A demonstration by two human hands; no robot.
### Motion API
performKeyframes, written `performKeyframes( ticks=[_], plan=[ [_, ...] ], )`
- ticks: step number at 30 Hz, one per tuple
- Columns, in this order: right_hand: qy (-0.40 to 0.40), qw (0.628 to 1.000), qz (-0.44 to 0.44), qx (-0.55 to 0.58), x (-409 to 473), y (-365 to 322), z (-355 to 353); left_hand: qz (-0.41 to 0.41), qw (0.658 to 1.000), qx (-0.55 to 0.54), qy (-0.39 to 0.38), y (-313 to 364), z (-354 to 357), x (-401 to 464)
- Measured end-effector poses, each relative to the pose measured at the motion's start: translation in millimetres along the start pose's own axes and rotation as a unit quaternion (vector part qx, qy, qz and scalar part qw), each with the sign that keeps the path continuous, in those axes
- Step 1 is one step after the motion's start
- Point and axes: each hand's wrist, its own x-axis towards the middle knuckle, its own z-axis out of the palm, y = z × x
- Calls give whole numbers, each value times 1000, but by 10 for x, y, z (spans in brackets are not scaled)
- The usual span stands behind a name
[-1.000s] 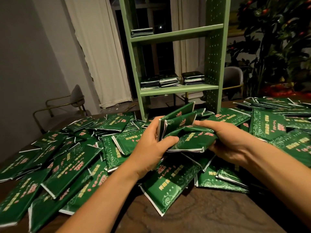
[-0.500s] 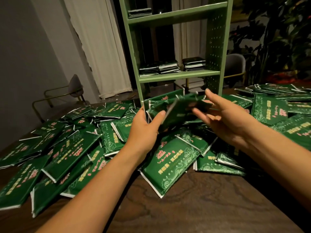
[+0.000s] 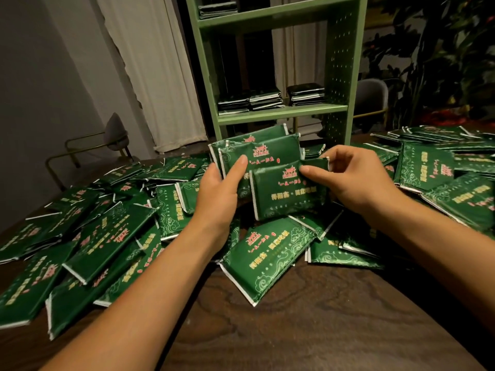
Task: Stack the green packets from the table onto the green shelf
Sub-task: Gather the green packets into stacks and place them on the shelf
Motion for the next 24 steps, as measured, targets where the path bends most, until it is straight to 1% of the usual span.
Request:
performKeyframes(
  ticks=[2, 4, 6, 8, 12, 15, 18, 22, 24],
  plan=[
    [-5, 1000, 10, 5, -26, -10, 16, -4, 999, 18, -50, 9, 27, -50],
    [-7, 1000, 3, 13, -50, -32, 29, 7, 995, 63, -77, -5, 56, -96],
    [-6, 1000, -21, 3, -51, -44, 28, 13, 994, 75, -73, -24, 51, -89],
    [-29, 999, -38, -24, -44, -53, 4, 11, 996, 61, -65, -22, 29, -72],
    [-137, 990, -40, 17, -52, -3, 13, 20, 995, 63, -79, -17, 10, -63],
    [-152, 986, -63, -10, -49, 43, 35, 29, 995, 61, -74, -15, 24, -63],
    [-170, 984, -51, -19, -70, 18, 55, 18, 997, 34, -60, -15, 34, -76],
    [-145, 988, -50, -30, -108, 22, 83, 4, 997, 58, -44, -22, 80, -114],
    [-154, 986, -40, -49, -108, 10, 83, 0, 996, 73, -52, -28, 96, -125]
  ],
)
